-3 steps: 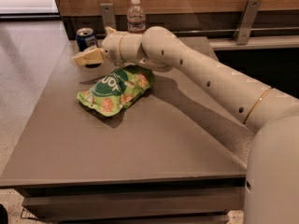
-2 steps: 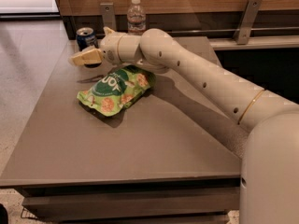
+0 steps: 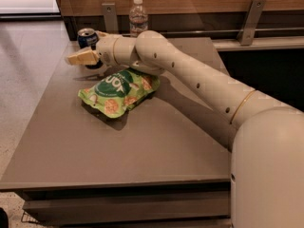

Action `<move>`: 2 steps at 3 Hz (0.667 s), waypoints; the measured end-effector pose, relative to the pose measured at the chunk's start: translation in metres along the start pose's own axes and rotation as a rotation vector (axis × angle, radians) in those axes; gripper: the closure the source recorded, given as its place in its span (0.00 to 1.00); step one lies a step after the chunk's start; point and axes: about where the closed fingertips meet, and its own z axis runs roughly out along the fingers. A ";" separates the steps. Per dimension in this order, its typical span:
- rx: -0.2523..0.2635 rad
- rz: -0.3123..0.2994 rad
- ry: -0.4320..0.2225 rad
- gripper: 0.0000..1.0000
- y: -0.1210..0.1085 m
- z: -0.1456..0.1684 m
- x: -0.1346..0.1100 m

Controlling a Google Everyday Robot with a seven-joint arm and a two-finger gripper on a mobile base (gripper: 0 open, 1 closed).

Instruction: Pick pepsi can

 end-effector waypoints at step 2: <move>-0.011 0.001 0.000 0.71 0.005 0.006 0.001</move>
Offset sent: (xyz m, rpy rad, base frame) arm -0.0004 0.0037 -0.0012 0.0001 0.0018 0.0052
